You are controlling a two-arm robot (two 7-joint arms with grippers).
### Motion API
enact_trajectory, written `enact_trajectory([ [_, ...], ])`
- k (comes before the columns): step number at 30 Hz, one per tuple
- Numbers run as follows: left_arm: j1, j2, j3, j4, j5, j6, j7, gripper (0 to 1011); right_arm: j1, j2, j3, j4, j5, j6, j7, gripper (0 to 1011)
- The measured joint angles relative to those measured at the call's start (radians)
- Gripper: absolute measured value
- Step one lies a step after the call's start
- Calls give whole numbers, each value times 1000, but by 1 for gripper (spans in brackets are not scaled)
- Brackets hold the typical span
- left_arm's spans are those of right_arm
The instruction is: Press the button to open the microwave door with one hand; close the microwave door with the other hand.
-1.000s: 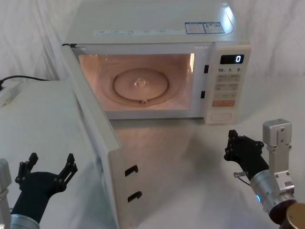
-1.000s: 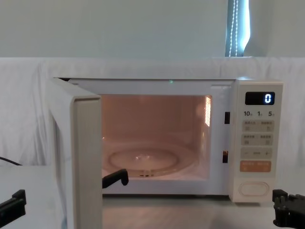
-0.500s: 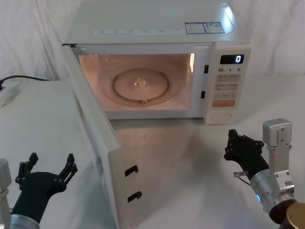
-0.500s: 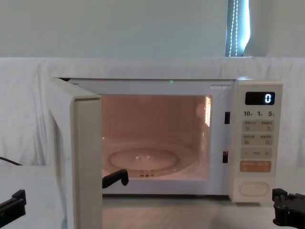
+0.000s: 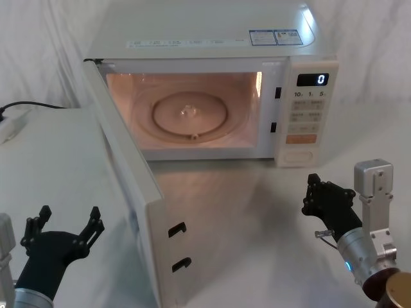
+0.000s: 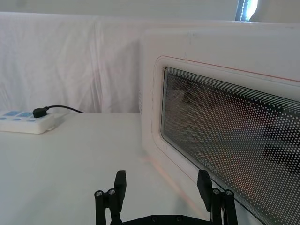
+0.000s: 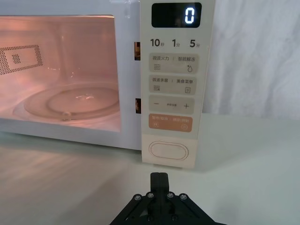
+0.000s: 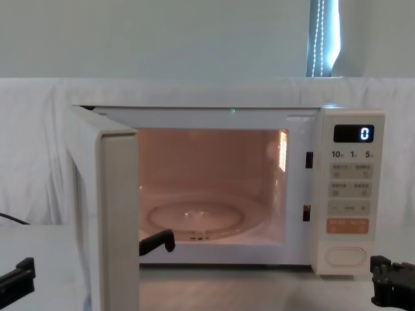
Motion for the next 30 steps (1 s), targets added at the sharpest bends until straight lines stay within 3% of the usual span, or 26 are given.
enact_trajectory([
  [6,0,0,0,0,0,0,0,906,0,0,0,0,0,0,0,0],
  [12,0,0,0,0,0,0,0,734,0,0,0,1,0,0,0,0],
  [30,0,0,0,0,0,0,0,124,0,0,0,1,0,0,0,0],
])
